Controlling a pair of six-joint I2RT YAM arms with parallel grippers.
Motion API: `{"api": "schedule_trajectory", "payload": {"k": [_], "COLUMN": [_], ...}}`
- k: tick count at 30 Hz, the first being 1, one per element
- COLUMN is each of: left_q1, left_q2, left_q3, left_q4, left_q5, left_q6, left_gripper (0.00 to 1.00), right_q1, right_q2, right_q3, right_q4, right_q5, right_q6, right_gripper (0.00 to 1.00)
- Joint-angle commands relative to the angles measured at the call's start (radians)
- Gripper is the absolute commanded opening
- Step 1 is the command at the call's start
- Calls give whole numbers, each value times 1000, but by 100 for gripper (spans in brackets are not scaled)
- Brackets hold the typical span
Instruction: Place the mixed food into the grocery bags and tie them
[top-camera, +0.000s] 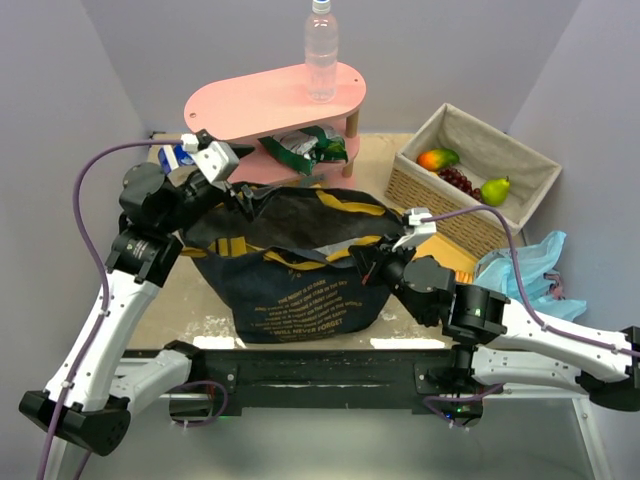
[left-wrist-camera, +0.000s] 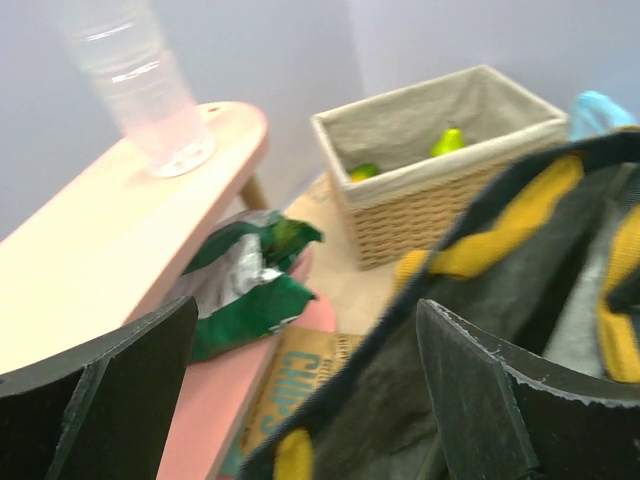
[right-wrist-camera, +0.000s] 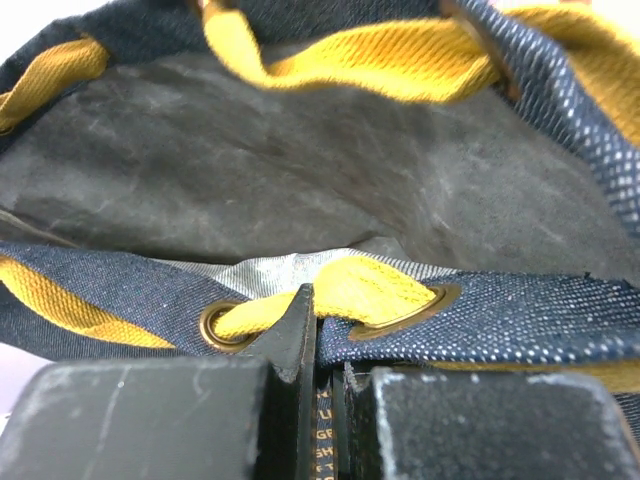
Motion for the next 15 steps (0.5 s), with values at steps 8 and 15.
{"api": "schedule_trajectory", "payload": {"k": [8,15], "left_q1": [-3,27], "left_q2": [60,276], "left_q3": [67,155], "left_q4": [92,532], "left_q5": [-196,-251], "left_q6": [-100,-428], "left_gripper": [96,95], "right_q1": [-2,-2], "right_q2": [-156,-154], "right_q3": [35,-16], "right_q4": [-166,-136], "right_q5": [300,268], "right_q6": [-23,16], "right_gripper": [0,0]}}
